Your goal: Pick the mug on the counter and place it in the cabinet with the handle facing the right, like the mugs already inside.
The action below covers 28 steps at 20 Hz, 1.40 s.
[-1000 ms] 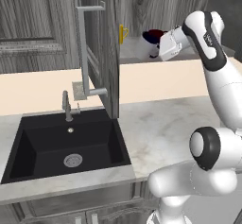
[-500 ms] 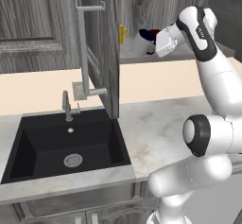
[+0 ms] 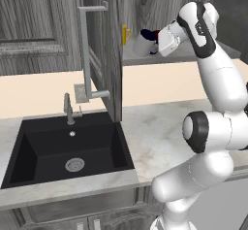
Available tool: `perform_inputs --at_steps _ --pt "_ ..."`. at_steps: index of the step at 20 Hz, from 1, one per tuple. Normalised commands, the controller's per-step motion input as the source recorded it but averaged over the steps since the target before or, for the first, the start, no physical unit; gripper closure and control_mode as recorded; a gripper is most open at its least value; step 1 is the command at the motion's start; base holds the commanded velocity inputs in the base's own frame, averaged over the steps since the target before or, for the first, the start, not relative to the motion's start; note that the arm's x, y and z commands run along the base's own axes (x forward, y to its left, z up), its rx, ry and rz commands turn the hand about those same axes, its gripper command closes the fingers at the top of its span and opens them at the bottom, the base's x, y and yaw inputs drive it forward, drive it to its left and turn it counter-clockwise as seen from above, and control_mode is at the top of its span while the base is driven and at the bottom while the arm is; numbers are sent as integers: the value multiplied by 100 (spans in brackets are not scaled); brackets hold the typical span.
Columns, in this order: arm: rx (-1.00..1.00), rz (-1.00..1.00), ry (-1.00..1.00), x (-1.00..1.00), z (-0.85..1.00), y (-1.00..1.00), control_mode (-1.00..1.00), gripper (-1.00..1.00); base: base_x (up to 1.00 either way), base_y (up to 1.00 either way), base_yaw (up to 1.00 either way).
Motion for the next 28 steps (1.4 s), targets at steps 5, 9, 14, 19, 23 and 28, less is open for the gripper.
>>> perform_inputs --at_steps 5,9,14,19,23,28 --pt "-5 2 0 19 0 0 -100 100 0 0 0" --pt "-3 1 0 19 0 0 -100 100 0 0 0" --pt "-1 1 0 27 0 0 -100 100 0 0 0" --pt "0 2 0 19 0 0 -100 100 0 0 0" --pt "0 4 0 11 0 0 -100 100 0 0 0" --pt "0 4 0 8 0 0 -100 100 0 0 0"
